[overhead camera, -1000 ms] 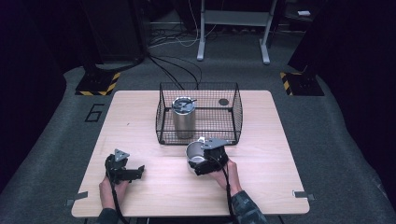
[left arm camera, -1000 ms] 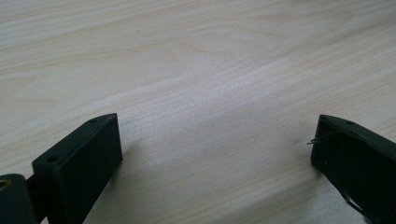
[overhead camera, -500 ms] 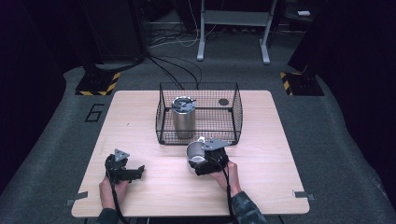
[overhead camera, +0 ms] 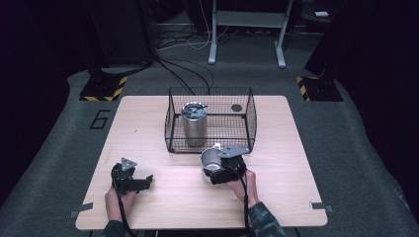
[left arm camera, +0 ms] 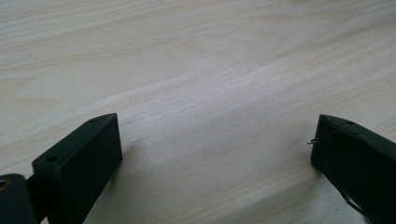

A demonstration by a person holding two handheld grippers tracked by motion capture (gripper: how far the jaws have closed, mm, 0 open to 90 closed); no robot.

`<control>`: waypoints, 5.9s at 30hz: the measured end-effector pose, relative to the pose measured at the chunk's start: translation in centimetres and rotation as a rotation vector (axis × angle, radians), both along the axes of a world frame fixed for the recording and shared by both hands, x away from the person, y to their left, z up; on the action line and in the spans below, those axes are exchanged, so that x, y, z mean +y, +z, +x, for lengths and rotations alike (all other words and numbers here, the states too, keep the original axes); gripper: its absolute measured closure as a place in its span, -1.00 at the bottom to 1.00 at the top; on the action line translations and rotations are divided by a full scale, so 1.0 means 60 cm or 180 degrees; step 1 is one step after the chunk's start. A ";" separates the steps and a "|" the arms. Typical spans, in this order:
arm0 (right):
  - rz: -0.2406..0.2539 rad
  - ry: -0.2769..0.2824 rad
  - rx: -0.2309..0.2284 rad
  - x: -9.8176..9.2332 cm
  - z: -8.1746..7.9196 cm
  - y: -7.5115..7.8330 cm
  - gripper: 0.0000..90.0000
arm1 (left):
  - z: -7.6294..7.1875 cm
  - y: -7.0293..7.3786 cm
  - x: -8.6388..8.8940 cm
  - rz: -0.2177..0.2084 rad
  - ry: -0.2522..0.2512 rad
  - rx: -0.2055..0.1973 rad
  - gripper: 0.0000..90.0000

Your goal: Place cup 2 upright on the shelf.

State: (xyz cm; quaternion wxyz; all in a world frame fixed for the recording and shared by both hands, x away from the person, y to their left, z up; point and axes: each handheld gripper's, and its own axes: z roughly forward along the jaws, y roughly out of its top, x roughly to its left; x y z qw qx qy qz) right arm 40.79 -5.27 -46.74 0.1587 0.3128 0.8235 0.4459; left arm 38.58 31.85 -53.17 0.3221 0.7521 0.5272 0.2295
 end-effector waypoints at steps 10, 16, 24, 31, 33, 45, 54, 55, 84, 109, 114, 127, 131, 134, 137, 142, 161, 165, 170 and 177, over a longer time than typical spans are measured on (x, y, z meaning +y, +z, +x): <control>-0.0003 -0.0009 -0.0006 -0.019 -0.001 0.021 -0.85 | 0.001 0.000 0.000 0.0005 -0.0004 -0.0004 -0.96; -0.0020 -0.0019 -0.0030 -0.030 0.001 0.036 -0.85 | 0.001 0.000 0.000 0.0005 -0.0006 -0.0004 -0.96; 0.0009 -0.0057 -0.0014 -0.046 0.001 0.055 -0.85 | 0.001 0.000 0.000 0.0003 -0.0007 0.0001 -0.96; 0.0009 -0.0010 -0.0056 -0.052 -0.006 0.071 -0.85 | 0.001 0.000 0.000 0.0004 -0.0008 0.0003 -0.96; 0.0015 -0.0027 -0.0047 -0.052 -0.008 0.077 -0.85 | 0.001 0.000 0.000 0.0003 -0.0007 0.0003 -0.96; 0.0087 -0.0026 -0.0053 -0.066 -0.004 0.108 -0.85 | 0.000 0.000 0.000 0.0000 -0.0005 0.0003 -0.96; 0.0112 -0.0048 -0.0082 -0.075 0.009 0.141 -0.85 | 0.001 0.000 0.000 0.0000 -0.0005 0.0002 -0.96; 0.0106 -0.0046 -0.0105 -0.075 0.011 0.144 -0.85 | 0.001 0.000 0.000 0.0005 -0.0006 0.0000 -0.96; 0.0085 -0.0126 -0.0194 -0.080 0.074 0.210 -0.85 | 0.000 0.000 0.000 0.0000 -0.0005 0.0003 -0.96; -0.0027 -0.0372 -0.0094 -0.065 0.151 0.219 -0.85 | 0.001 0.000 0.000 0.0001 -0.0007 0.0002 -0.96; -0.0062 -0.0421 -0.0055 -0.057 0.166 0.209 -0.85 | 0.001 0.000 0.000 0.0002 -0.0010 0.0004 -0.96; -0.0107 -0.0510 0.0059 -0.047 0.199 0.179 -0.85 | 0.001 0.000 0.000 0.0001 -0.0007 0.0001 -0.96; -0.0113 -0.0546 0.0109 -0.044 0.207 0.168 -0.85 | 0.001 0.000 0.000 0.0002 -0.0010 0.0001 -0.96; -0.0109 -0.0575 0.0156 -0.044 0.214 0.157 -0.85 | 0.001 0.000 0.000 -0.0001 -0.0010 0.0002 -0.96; -0.0123 -0.0593 0.0205 -0.044 0.219 0.147 -0.85 | 0.001 0.000 0.000 -0.0004 -0.0009 0.0002 -0.96; -0.0139 -0.0635 0.0259 -0.042 0.225 0.131 -0.85 | 0.000 0.000 0.000 0.0001 -0.0010 0.0000 -0.95; -0.0261 -0.0660 0.0455 -0.027 0.237 0.088 -0.85 | 0.001 0.000 0.000 0.0006 -0.0016 -0.0006 -0.95; -0.0307 -0.0647 0.0493 -0.026 0.238 0.082 -0.85 | 0.001 0.000 0.000 0.0000 -0.0013 -0.0007 -0.95; -0.0319 -0.0654 0.0517 -0.021 0.238 0.076 -0.85 | 0.001 0.000 0.000 -0.0005 -0.0011 -0.0007 -0.95; -0.0367 -0.0645 0.0548 -0.016 0.239 0.067 -0.85 | 0.001 0.000 0.000 0.0002 -0.0017 -0.0007 -0.95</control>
